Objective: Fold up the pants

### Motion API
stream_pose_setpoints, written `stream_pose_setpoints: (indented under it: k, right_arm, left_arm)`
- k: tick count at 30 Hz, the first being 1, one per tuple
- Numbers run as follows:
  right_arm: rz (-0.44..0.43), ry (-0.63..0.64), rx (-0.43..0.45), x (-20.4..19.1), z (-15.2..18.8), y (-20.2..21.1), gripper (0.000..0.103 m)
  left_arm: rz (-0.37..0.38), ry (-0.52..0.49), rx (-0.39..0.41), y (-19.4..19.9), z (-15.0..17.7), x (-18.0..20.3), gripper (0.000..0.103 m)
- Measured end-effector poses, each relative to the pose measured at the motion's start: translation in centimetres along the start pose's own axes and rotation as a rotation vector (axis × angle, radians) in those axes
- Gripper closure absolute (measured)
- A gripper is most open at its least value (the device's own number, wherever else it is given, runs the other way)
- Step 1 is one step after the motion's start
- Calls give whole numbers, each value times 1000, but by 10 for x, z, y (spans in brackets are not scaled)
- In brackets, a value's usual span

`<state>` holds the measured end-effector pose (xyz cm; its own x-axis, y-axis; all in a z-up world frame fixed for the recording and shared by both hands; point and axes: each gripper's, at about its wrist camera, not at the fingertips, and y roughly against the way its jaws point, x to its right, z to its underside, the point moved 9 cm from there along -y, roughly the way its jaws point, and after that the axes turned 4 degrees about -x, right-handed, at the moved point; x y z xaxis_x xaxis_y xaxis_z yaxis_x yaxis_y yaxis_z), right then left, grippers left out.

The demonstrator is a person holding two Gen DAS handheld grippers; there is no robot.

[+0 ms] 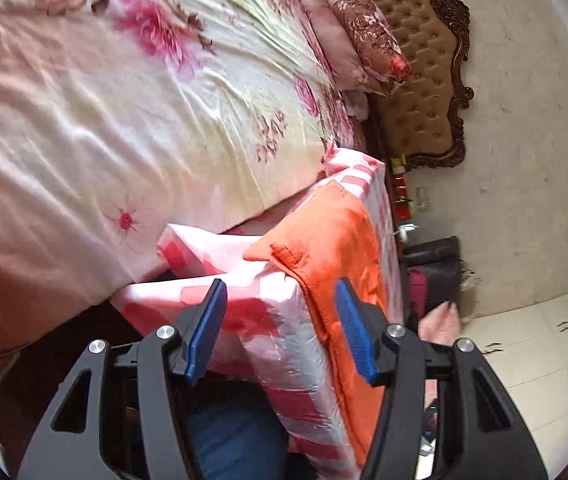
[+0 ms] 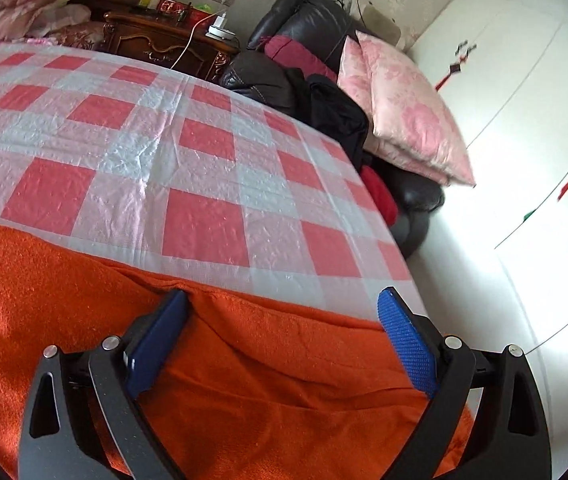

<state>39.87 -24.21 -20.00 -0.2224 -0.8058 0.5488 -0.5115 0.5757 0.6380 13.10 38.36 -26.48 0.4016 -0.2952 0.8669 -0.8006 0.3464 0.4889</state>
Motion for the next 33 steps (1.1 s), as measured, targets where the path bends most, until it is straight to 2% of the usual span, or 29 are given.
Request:
stream_pose_setpoints:
  k: [3, 5, 10, 11, 12, 14, 15, 16, 18, 20, 21, 22, 23, 26, 27, 28, 30, 33]
  right_arm:
    - [-11, -50, 13, 7, 3, 21, 12]
    - [-139, -85, 23, -3, 9, 49, 12]
    - [-439, -51, 86, -52, 31, 137, 12]
    - [-503, -46, 83, -64, 39, 152, 12]
    - [-532, -45, 78, -73, 45, 162, 12]
    - [-581, -42, 73, -89, 57, 179, 12]
    - [-590, -34, 66, -96, 62, 182, 12]
    - [-590, -28, 59, -99, 65, 182, 12]
    - [-584, -14, 26, -109, 75, 181, 12]
    - [-568, -4, 2, -112, 82, 178, 12]
    - [-558, 6, -15, -113, 85, 172, 12]
    - [-552, 21, -41, -116, 90, 167, 12]
    - [-549, 28, -63, -119, 93, 161, 12]
    - [-574, -4, -62, -118, 98, 158, 12]
    - [-576, -7, -58, -117, 98, 158, 12]
    - [-577, -10, -55, -118, 98, 158, 11]
    - [-581, -24, -55, -118, 100, 158, 11]
    - [-598, -40, -59, -117, 102, 156, 11]
  left_arm:
    - [89, 73, -56, -11, -5, -12, 47]
    - [129, 122, -84, -20, -6, -17, 47]
    - [247, 149, -116, -35, -16, -11, 48]
    - [243, 143, -116, -35, -17, -10, 48]
    - [232, 125, -112, -36, -18, -7, 48]
    - [217, 78, -108, -37, -20, 3, 56]
    - [210, 58, -109, -37, -21, 8, 65]
    - [185, 27, -106, -37, -21, 11, 77]
    - [78, -40, -78, -34, -24, 14, 78]
    - [-70, -96, -28, -27, -29, 11, 70]
    - [-175, -119, 26, -17, -32, 5, 53]
    - [-303, -157, 120, -1, -36, 5, 50]
    - [-353, -211, 177, 10, -37, 15, 50]
    - [-405, -472, 266, 14, -13, 76, 50]
    - [-419, -574, 261, 5, 1, 98, 44]
    - [-439, -709, 231, -11, 24, 119, 37]
    - [-462, -905, 166, -45, 68, 146, 36]
    - [-467, -1062, 63, -93, 122, 162, 36]
